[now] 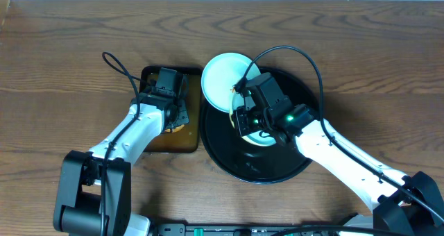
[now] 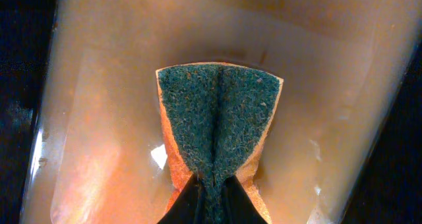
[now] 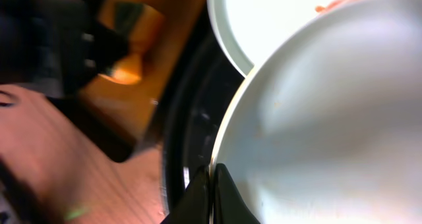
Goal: Clean dirty plates on tray and stack at the side
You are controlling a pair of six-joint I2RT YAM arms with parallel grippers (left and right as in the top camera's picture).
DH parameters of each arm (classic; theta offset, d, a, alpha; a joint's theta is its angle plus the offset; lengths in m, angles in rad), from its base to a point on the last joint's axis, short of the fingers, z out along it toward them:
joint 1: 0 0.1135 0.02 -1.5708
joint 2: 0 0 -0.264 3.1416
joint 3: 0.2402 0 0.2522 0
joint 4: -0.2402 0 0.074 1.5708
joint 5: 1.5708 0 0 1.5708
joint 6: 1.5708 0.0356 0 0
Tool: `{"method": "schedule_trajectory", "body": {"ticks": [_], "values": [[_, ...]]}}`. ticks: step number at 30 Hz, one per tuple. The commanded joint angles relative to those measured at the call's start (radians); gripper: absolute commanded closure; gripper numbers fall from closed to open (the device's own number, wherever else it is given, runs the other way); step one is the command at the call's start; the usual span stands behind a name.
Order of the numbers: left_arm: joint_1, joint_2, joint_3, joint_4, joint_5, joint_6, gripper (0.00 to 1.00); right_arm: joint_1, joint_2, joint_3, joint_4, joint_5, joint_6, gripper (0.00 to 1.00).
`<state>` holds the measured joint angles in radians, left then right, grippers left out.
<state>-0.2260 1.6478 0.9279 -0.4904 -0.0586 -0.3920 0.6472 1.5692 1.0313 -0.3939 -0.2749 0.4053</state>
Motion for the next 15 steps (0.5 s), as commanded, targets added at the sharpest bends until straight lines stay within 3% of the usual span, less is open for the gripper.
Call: {"method": "schedule_trajectory", "body": {"ticks": [1,15], "values": [[0.003,0.005,-0.002,-0.002,-0.005,0.006,0.92,-0.01,-0.027,0.016,0.029,-0.106,-0.045,0.99],[0.003,0.005,-0.002,-0.002,-0.005,0.006,0.92,-0.014,-0.027,0.016,0.042,-0.098,-0.034,0.99]]}}
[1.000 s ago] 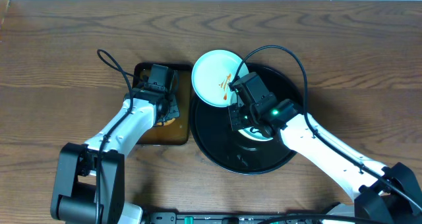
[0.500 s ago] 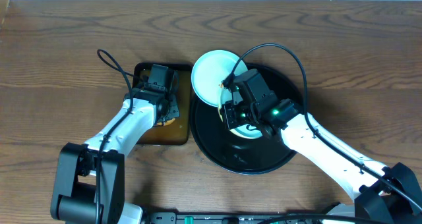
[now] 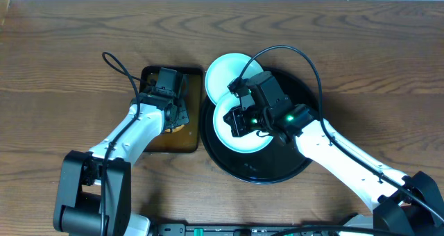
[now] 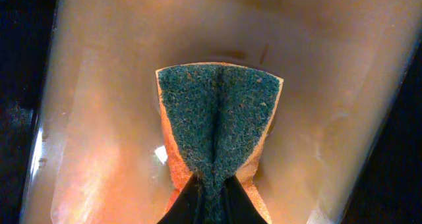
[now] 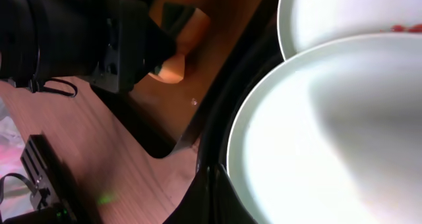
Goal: Clean dirty plates on tray and stack at the side
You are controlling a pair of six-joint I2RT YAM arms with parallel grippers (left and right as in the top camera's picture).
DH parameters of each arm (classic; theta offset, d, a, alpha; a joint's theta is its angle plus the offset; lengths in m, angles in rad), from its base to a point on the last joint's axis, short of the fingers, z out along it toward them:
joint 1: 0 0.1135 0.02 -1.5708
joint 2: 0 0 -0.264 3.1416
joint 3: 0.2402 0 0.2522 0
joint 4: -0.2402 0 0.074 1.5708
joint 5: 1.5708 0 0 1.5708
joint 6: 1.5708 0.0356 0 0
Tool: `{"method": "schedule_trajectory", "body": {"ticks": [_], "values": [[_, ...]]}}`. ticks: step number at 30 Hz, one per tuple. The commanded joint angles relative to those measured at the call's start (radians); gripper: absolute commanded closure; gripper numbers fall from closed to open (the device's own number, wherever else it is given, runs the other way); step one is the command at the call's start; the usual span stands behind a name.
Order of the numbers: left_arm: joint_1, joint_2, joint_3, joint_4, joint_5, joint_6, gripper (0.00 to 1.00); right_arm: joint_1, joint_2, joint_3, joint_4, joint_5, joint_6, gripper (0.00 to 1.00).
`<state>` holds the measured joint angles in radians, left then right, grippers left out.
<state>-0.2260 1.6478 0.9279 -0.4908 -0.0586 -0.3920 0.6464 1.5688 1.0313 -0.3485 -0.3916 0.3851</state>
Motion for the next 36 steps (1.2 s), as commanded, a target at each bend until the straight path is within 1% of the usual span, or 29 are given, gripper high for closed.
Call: {"method": "schedule_trajectory", "body": {"ticks": [1,4,5,6,8,10,11,16,20,22,23,24,26,30,33,36], "values": [[0.003,0.005,-0.002,-0.002,-0.005,0.006,0.92,-0.013,-0.026,0.016,-0.011,0.045,-0.008,0.99],[0.003,0.005,-0.002,-0.002,-0.005,0.006,0.92,-0.018,-0.026,0.016,-0.055,0.16,0.008,0.99],[0.003,0.005,-0.002,-0.002,-0.005,0.006,0.92,-0.024,-0.026,0.016,-0.068,0.188,0.011,0.97],[0.003,0.005,-0.002,-0.002,-0.005,0.006,0.92,-0.031,-0.026,0.016,-0.076,0.21,0.011,0.93],[0.003,0.005,-0.002,-0.002,-0.005,0.006,0.92,-0.053,-0.026,0.016,-0.08,0.249,0.01,0.76],[0.003,0.005,-0.002,-0.002,-0.005,0.006,0.92,-0.088,-0.026,0.016,-0.072,0.264,-0.001,0.66],[0.003,0.005,-0.002,-0.002,-0.005,0.006,0.92,-0.109,-0.026,0.016,-0.071,0.264,-0.008,0.64],[0.003,0.005,-0.002,-0.002,-0.005,0.006,0.92,-0.235,-0.026,0.016,-0.119,0.264,-0.009,0.62],[0.003,0.005,-0.002,-0.002,-0.005,0.006,0.92,-0.288,-0.017,0.013,-0.19,0.227,-0.038,0.62],[0.003,0.005,-0.002,-0.001,-0.005,0.006,0.92,-0.293,-0.005,0.013,-0.214,0.211,-0.054,0.57],[0.003,0.005,-0.002,-0.001,-0.005,0.006,0.92,-0.293,0.003,0.013,-0.23,0.21,-0.053,0.51],[0.003,0.005,-0.002,-0.001,-0.005,0.006,0.92,-0.293,0.011,0.013,-0.241,0.211,-0.053,0.48],[0.003,0.005,-0.002,-0.002,-0.005,0.006,0.92,-0.292,0.032,0.012,-0.251,0.21,-0.053,0.47],[0.003,0.005,-0.002,-0.002,-0.005,0.006,0.92,-0.291,0.085,0.012,-0.246,0.206,-0.053,0.46],[0.003,0.005,-0.002,-0.002,-0.005,0.006,0.92,-0.291,0.126,0.012,-0.238,0.198,-0.053,0.49],[0.003,0.005,-0.002,-0.002,-0.005,0.006,0.92,-0.291,0.159,0.012,-0.211,0.149,-0.054,0.52]]}}
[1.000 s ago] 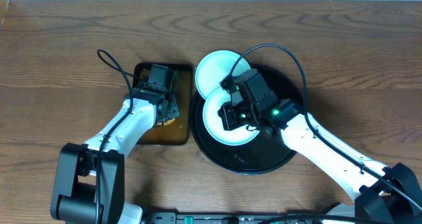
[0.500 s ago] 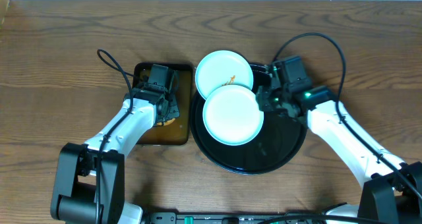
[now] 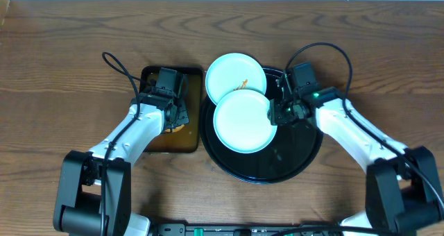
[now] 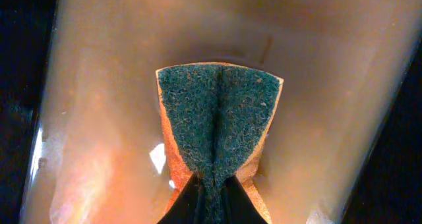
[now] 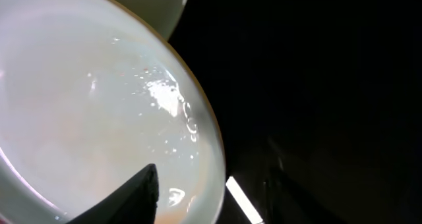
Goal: Clean dirty plates on tray and stack at the side
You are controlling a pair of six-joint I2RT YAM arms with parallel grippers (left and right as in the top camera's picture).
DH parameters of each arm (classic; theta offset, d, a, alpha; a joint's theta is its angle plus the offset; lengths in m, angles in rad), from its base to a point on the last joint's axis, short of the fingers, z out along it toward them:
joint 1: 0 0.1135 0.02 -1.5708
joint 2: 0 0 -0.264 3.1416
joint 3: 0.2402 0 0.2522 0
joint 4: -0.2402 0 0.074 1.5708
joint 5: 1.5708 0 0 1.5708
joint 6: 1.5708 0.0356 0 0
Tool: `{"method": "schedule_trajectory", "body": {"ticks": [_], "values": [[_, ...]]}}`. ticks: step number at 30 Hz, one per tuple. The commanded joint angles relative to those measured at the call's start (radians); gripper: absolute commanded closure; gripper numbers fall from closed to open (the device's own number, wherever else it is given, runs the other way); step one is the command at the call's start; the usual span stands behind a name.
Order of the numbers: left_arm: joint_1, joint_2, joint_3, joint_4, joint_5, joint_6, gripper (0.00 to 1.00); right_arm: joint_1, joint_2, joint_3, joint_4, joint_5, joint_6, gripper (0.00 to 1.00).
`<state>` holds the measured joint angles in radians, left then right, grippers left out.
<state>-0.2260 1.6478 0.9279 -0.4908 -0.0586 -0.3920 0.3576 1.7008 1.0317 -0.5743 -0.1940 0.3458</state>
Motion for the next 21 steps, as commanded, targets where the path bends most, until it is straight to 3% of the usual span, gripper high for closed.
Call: {"method": "schedule_trajectory", "body": {"ticks": [1,5,10,21], "values": [[0.003,0.005,-0.002,-0.002,-0.005,0.006,0.92,-0.003,0.037,0.012,0.023,-0.05,-0.014,0.55],[0.003,0.005,-0.002,-0.002,-0.005,0.006,0.92,-0.003,0.076,0.012,0.045,-0.051,-0.01,0.7],[0.003,0.005,-0.002,-0.002,-0.005,0.006,0.92,-0.003,0.112,0.012,0.059,-0.066,-0.01,0.98],[0.003,0.005,-0.002,-0.002,-0.005,0.006,0.92,-0.026,0.005,0.015,0.097,-0.211,-0.051,0.99]]}}
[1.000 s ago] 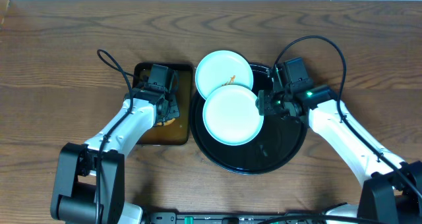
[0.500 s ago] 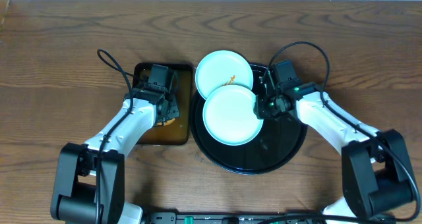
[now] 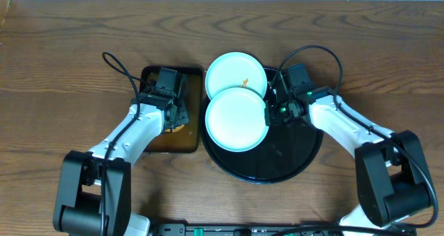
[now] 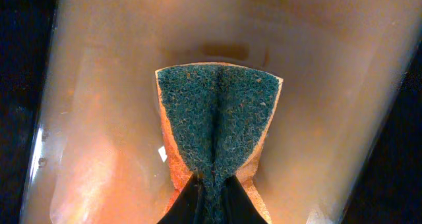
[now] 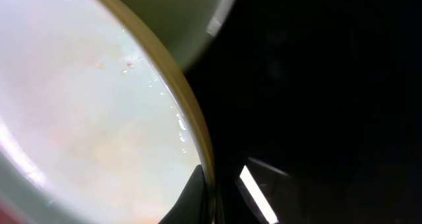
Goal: Clean dirty plates on tray and stack at the side
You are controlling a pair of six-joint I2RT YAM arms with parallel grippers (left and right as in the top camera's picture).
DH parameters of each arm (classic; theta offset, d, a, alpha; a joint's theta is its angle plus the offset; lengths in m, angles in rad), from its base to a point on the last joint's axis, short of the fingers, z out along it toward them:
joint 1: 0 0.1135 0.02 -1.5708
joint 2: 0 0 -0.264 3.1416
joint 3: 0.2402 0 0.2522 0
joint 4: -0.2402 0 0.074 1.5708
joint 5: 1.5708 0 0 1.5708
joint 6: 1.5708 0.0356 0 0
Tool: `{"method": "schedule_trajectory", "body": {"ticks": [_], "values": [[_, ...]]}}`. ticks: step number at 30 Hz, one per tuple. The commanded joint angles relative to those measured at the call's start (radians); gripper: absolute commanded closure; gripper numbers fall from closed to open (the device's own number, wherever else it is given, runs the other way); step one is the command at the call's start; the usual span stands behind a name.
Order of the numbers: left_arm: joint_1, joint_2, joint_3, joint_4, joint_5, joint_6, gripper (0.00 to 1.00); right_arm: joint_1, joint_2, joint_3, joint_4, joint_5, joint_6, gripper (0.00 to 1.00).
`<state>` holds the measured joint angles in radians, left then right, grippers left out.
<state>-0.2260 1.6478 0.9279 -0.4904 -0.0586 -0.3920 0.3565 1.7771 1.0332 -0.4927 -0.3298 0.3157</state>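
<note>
Two white plates lie on the round black tray (image 3: 291,159). The back plate (image 3: 232,73) has a small orange smear. The front plate (image 3: 232,121) overlaps it and reaches over the tray's left rim. My right gripper (image 3: 270,112) is at the front plate's right rim. In the right wrist view the right gripper (image 5: 208,197) is shut on that rim, one finger lying over the plate (image 5: 79,118). My left gripper (image 4: 212,191) is shut on a green and orange sponge (image 4: 217,118), held down in a tub of brownish water (image 3: 156,142).
The black rectangular tub stands just left of the tray, almost touching it. The left arm's cable loop (image 3: 118,66) rises over the table behind the tub. Bare wooden table (image 3: 62,69) lies to the far left and far right.
My right gripper was open beside the front plate's right rim; now it is shut on that rim. The plate sits slightly further left. The left gripper and sponge have not moved.
My right gripper first held the front plate tilted, gripped at its left side over the tray. Then the plate was lower and flatter. Later it lay on the tray with the gripper open at its right rim, and now the gripper holds that rim. The left gripper kept the sponge in the tub throughout.
</note>
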Motion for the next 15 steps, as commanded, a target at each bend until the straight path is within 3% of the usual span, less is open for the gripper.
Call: {"method": "schedule_trajectory", "body": {"ticks": [1,9,15], "values": [[0.003,0.005,-0.002,-0.002,-0.005,0.006,0.92,-0.031,-0.087,0.013,0.021,-0.09,-0.021,0.99],[0.003,0.005,-0.002,-0.002,-0.005,0.006,0.92,-0.087,-0.129,0.013,-0.006,-0.116,-0.022,0.99],[0.003,0.005,-0.002,-0.002,-0.005,0.006,0.92,-0.087,-0.129,0.013,-0.087,0.036,0.036,0.99]]}}
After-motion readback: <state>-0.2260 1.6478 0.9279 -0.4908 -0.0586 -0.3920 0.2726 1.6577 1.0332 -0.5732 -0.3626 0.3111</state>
